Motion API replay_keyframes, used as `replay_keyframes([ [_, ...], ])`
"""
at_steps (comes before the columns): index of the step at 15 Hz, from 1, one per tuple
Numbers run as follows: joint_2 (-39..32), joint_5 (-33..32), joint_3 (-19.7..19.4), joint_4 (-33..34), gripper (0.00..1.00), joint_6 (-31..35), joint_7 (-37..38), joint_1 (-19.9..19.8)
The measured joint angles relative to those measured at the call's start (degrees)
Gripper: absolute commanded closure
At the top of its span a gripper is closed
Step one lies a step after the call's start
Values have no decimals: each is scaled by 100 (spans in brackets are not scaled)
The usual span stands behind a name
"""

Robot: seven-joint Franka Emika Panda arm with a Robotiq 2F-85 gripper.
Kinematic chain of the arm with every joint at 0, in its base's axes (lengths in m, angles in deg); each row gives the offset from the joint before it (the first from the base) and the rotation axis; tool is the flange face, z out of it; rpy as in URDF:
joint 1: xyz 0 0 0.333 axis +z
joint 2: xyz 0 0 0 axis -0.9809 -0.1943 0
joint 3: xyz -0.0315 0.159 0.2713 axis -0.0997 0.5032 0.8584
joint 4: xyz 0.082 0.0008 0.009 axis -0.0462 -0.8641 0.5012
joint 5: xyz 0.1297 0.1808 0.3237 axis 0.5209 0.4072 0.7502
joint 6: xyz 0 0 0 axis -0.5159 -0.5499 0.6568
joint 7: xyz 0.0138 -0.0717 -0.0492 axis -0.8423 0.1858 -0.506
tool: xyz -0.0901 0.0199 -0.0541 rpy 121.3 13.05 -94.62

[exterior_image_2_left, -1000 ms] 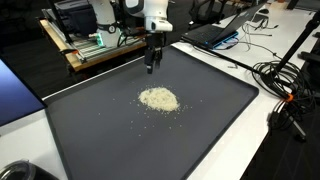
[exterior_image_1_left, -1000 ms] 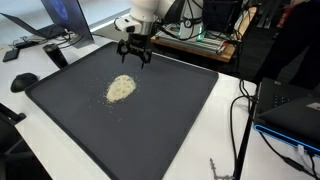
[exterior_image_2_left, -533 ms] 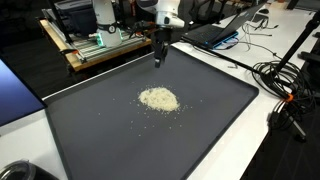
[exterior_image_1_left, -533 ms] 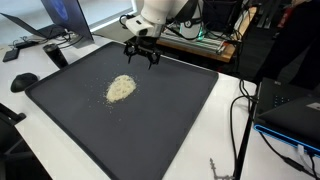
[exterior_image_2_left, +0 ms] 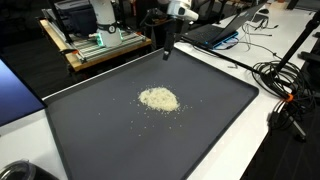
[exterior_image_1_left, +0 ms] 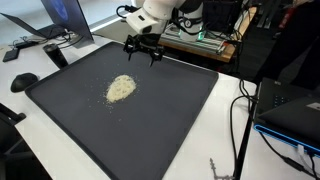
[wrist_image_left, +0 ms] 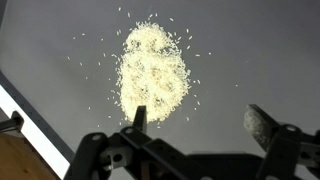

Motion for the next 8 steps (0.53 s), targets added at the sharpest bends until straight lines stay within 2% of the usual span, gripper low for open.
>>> replay_keyframes([
  [4, 267, 126, 1610, 576, 0, -715, -283, -1614],
  [8, 262, 675, 3099, 1057, 0, -962, -970, -3305],
])
